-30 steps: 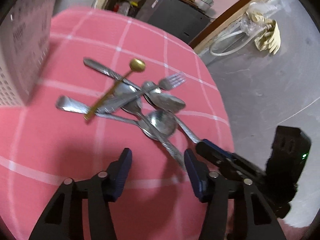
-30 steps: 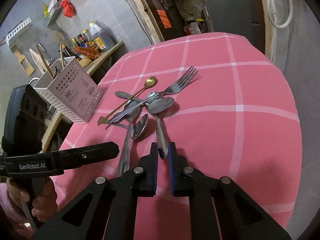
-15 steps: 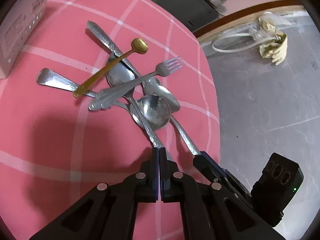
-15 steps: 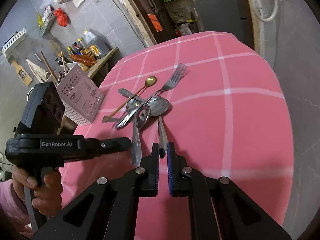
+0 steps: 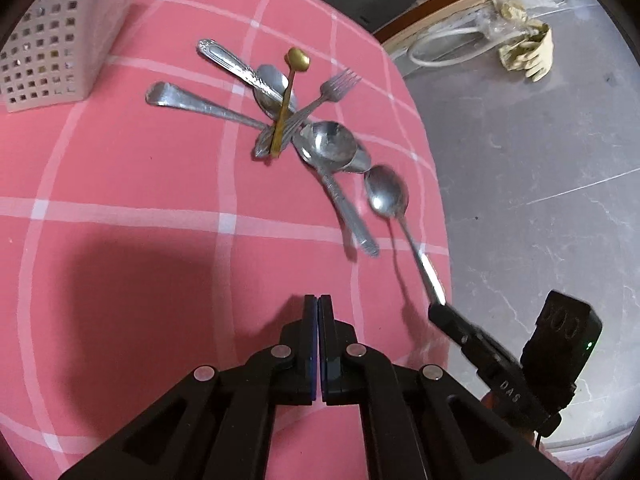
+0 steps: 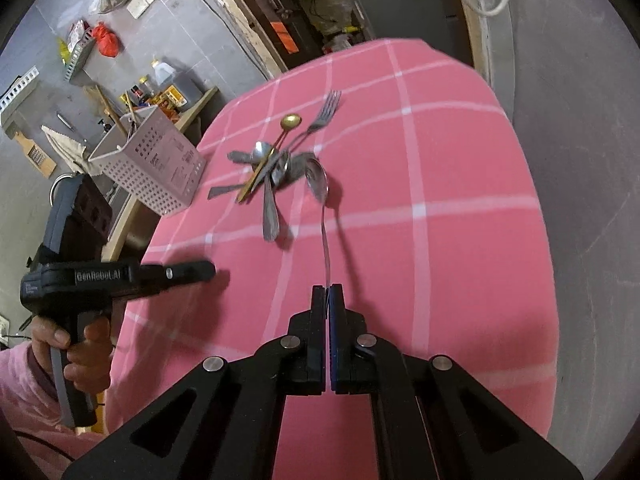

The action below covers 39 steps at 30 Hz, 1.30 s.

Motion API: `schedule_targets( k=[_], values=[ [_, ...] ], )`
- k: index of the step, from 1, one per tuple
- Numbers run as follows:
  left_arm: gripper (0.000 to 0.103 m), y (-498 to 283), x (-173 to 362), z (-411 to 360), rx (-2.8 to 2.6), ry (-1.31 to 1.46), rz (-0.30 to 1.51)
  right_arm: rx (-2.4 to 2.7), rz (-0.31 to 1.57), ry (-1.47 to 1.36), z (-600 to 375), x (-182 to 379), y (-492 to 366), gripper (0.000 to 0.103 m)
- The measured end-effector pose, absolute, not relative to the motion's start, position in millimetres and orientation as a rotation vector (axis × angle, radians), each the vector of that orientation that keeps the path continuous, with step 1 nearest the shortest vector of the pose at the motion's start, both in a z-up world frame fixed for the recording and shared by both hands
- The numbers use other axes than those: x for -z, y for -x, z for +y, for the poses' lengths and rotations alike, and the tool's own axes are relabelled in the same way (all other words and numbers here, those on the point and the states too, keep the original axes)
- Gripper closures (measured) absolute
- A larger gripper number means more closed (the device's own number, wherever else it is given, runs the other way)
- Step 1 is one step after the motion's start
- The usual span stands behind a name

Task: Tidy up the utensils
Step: 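Close the right tool on a metal spoon handle and lift it, then grasp a metal spoon with the left tool while the right tool holds its spoon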

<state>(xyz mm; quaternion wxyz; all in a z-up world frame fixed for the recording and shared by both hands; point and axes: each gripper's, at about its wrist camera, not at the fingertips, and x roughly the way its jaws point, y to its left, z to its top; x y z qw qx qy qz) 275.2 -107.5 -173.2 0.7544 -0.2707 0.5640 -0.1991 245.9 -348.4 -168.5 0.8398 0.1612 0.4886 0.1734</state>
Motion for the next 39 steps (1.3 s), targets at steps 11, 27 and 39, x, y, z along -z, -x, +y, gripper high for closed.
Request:
schedule_targets(
  k=[11,27,39],
  values=[
    [0.084,-300.7,154.1,-103.7,0.379,0.506,1.104,-0.369,1.004,-0.318,-345.1,168.8,-269.5,0.089],
    [0.059,-342.4,140.0,-145.3,0.389,0.210,0.967,-0.642,1.017,-0.087,-334.5,166.5,-351.4,0.089],
    [0.060,-341.9,147.0,-158.0,0.361,0.159,0.959,-0.817,1.050,0.064,-318.5,168.4,-364.3,0.101]
  ],
)
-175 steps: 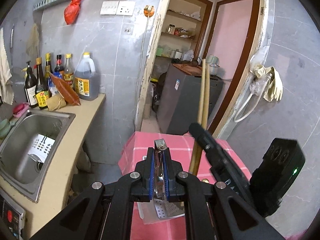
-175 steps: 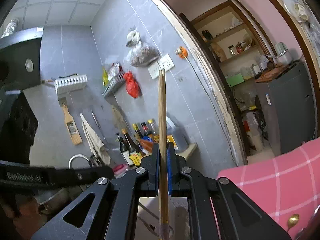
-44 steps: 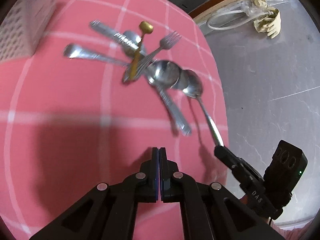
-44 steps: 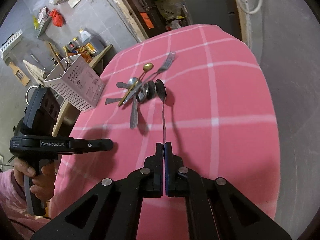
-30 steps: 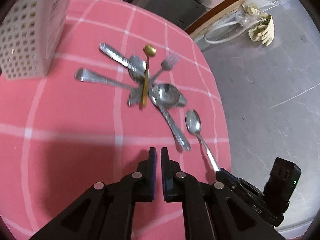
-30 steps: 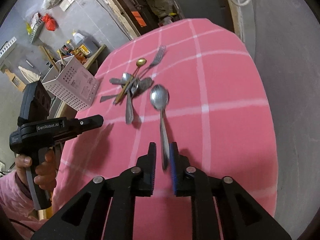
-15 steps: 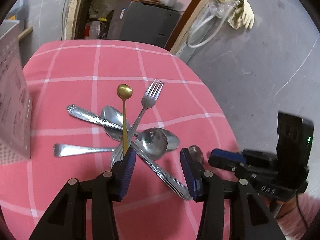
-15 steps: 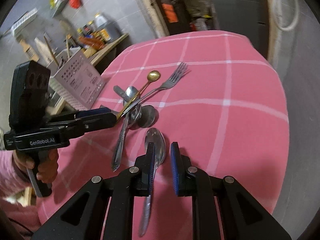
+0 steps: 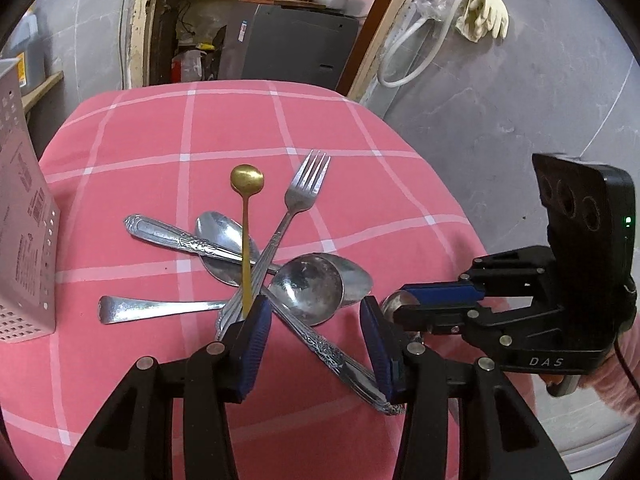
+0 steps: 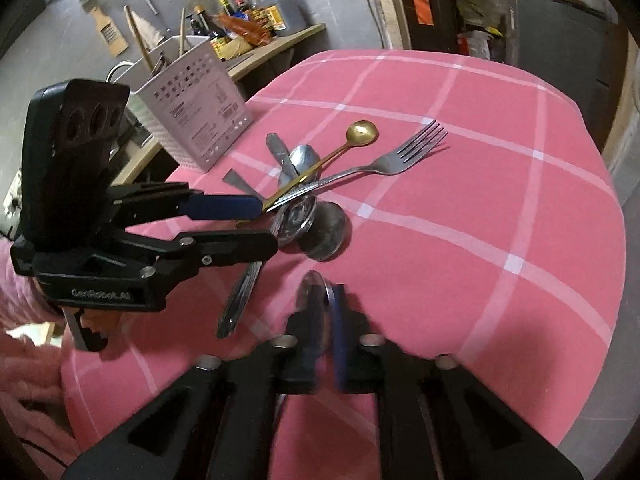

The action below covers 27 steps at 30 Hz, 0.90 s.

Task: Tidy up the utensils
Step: 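Grasp a metal spoon with the left tool while the right tool holds its spoon, then carry both spoons up to the white holder with both tools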

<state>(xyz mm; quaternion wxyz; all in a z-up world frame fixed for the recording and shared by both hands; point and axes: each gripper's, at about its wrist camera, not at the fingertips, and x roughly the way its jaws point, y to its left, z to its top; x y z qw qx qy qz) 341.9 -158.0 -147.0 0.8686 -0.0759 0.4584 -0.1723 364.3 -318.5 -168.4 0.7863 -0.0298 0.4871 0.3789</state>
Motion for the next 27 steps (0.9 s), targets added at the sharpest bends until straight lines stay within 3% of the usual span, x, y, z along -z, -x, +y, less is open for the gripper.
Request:
schedule_targets(
  k=[4,13,16,19,27],
  values=[
    [0.060,-342.4,147.2,-166.1,0.332,0.108,0.951,-0.743,1.031,0.029,-337.0,164.4,-360.8,0.101],
    [0.073,-345.6,152.1,-192.4,0.250,-0.044,0.928,-0.566,0.992,-0.098,-364.4,161.3,-355.1,0.101],
    [0.080,-347.4,151.8,-202.2,0.241,-0.104,0.923,-0.533,0.985,-0.137,-361.9,162.6,-353.5,0.101],
    [0.094,-348.2,153.0,-207.5,0.231,-0.140,0.932,-0.508,0.983,-0.166,-357.6,163.8,-350.8,0.101],
    [0.097,-341.1,132.7,-194.5,0.254,-0.071,0.917,-0.449,0.939,-0.210,-352.6,153.6,-335.2,0.102]
  ],
)
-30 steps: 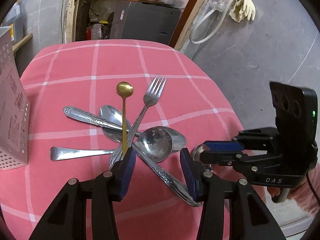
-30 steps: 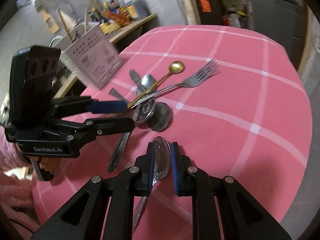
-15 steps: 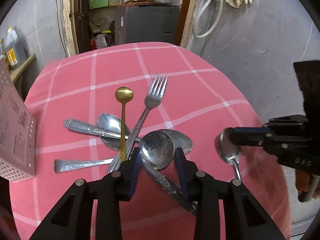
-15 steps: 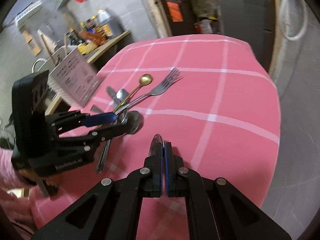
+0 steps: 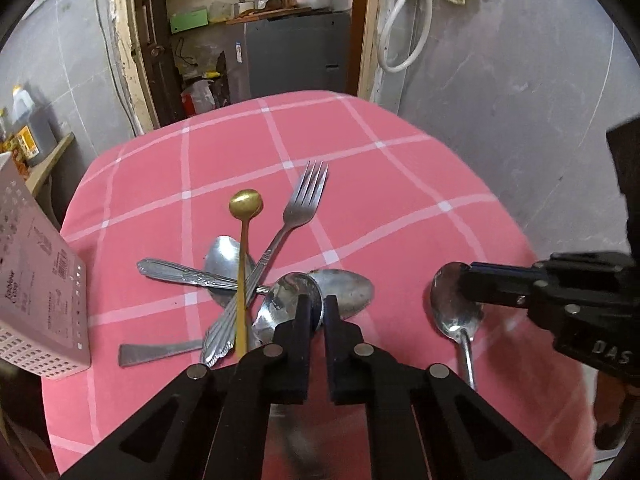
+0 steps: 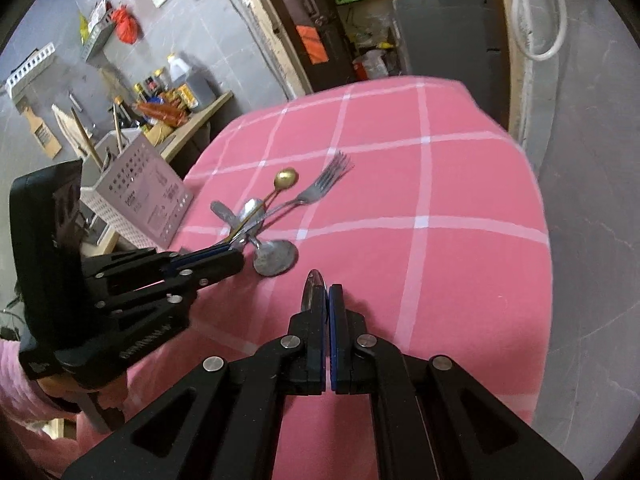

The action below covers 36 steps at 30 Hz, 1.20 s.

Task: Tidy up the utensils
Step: 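Carry both spoons up to the white holder with both tools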

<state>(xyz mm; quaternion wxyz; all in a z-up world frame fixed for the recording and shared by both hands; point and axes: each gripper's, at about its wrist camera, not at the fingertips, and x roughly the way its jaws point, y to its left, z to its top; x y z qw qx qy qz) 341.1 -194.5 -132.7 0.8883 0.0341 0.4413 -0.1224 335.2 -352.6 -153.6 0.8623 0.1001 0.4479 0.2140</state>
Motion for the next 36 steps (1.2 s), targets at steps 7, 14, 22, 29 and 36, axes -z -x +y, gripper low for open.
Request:
schedule_targets(
  k=[7,14,22,29,36],
  values=[
    [0.099,-330.4,96.2,-167.0,0.344,0.078,0.900,-0.324,0.847,-0.184,-351.6,122.1,-320.2,0.102],
    [0.099,-317.4,65.4,-151.5,0.403,0.172,0.870,-0.177,0.741,-0.137,-348.1,91.6,-305.9,0.102],
    [0.099,-307.9,43.0,-131.6,0.462,0.267,0.858,-0.099,0.614,-0.117,-332.3,57.0,-285.1,0.102],
    [0.099,-301.1,10.6,-110.1,0.509,0.298,0.815,-0.090,0.499,-0.094,-311.5,21.2,-275.5,0.102],
    [0.099,-298.8,-27.2,-72.8,0.514,0.354,0.748,-0.108,0.376,-0.041,-272.1,-20.1,-279.4,0.102]
  ],
)
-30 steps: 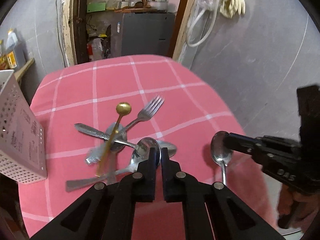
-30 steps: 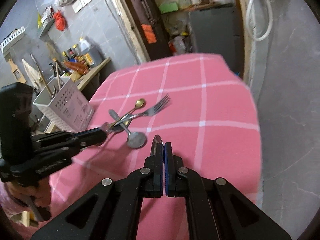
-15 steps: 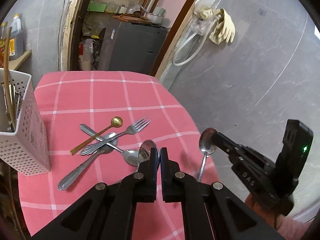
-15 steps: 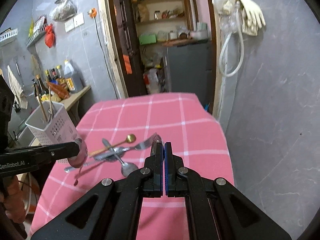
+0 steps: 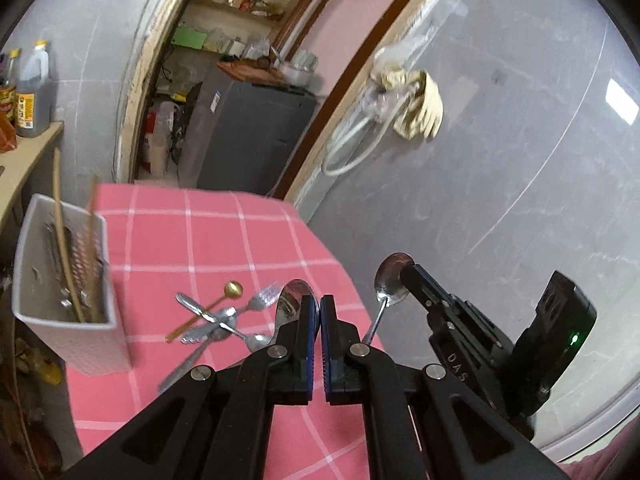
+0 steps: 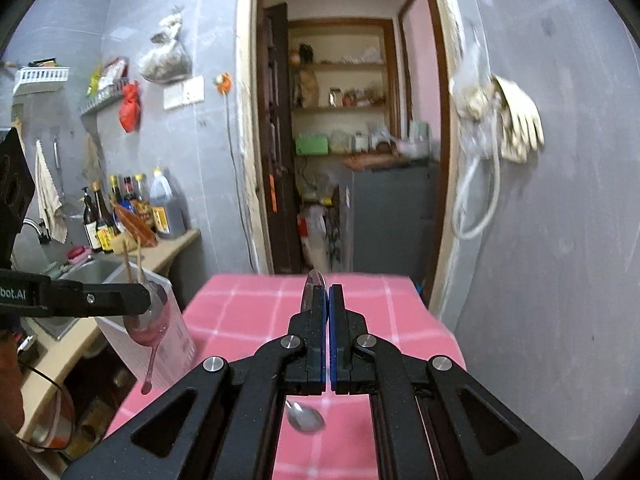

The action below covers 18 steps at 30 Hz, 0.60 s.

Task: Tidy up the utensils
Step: 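Carry both spoons up to the white holder with both tools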

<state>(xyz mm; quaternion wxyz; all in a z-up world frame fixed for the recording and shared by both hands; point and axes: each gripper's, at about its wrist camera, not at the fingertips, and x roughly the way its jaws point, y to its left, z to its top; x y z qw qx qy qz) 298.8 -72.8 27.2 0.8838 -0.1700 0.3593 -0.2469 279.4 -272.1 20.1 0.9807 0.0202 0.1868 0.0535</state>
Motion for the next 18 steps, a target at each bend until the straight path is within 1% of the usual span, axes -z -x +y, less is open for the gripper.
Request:
schedule_targets(
  k=[10,14,18],
  values=[
    [0.099,-298.1,-79.7,-7.3,0.433,0.321,0.580,-0.167,0.199,-0.043,-198.2,-81.8,-294.3,0.102],
    [0.100,-302.9,-93.2,23.7,0.413,0.344,0.535,-0.214,0.150,-0.047,-164.6,-91.6,-302.6,0.102],
    [0.100,-310.5,-96.4,45.7,0.407,0.366,0.527,-0.248,0.120,-0.038,-134.2,-91.1,-309.6,0.101]
  ],
)
